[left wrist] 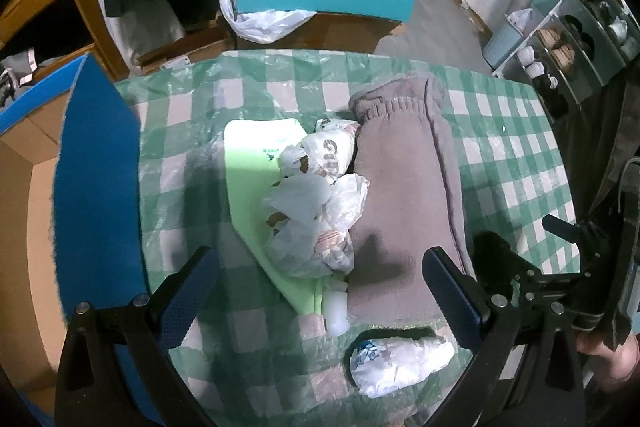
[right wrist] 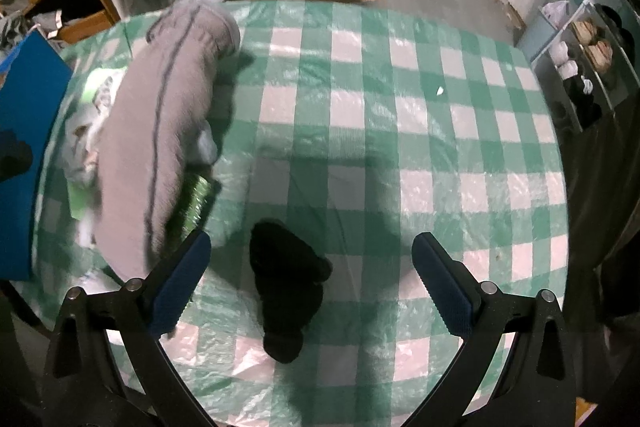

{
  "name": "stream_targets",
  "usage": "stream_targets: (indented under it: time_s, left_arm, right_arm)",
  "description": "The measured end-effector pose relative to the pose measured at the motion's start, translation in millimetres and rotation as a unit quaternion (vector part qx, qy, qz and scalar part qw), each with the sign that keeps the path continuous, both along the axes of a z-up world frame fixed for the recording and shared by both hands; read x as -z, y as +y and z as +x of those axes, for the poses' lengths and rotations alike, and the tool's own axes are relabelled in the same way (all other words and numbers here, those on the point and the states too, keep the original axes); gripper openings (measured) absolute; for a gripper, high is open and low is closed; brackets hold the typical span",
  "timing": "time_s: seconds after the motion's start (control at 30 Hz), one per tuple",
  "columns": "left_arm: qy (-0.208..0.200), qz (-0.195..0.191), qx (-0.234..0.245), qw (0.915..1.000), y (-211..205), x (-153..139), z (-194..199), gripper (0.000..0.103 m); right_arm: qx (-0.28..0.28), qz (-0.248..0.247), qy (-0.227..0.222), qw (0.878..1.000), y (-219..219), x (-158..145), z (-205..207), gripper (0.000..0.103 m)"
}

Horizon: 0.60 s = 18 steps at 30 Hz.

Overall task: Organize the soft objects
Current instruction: 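Grasp the crumpled white plastic bundle with the left tool while the right tool grasps the black sock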

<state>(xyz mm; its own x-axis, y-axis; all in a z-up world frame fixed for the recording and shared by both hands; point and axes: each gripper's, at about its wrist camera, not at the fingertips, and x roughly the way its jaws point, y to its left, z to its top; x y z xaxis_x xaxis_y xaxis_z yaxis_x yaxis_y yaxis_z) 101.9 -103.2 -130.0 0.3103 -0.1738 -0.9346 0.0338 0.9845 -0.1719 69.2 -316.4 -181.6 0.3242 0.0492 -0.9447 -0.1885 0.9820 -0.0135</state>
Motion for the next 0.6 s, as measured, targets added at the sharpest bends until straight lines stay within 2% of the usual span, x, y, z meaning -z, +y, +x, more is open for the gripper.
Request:
stream_targets:
  time_s: [0.33,0.43,0.5,0.57,0.6]
  left_arm:
    - [0.017,-0.008,-0.006,0.9998,5.1,22.0,12.4,0.103]
    - [0.021,-0.003,-0.006,0.9997,6.7,28.2,14.3,0.099]
    - [0.028,-0.005,-0.005,0.9996,7.9,32.8,15.9,0.093]
    - [0.035,-0.009,-0.008,0.9993,9.8,37.4,16.9,0.091]
    - [0.035,-0.011,-0.010,0.9993,10.8,38.6,16.8,0.091]
  right_arm:
    - [-0.009,-0.007,0.026,1.000,3.6,23.7,1.2,0.091]
    - [-0.020,-0.009,0.034,0.999,7.0,30.0,1.1,0.078]
    - [-0.027,-0.010,0.034,0.999,9.8,31.9,-0.2,0.069]
    - [-0.034,-0.018,0.034,0.999,12.8,32.5,-0.5,0.044]
    - [-0.035,-0.022,0.033,0.999,13.6,32.1,-0.7,0.039]
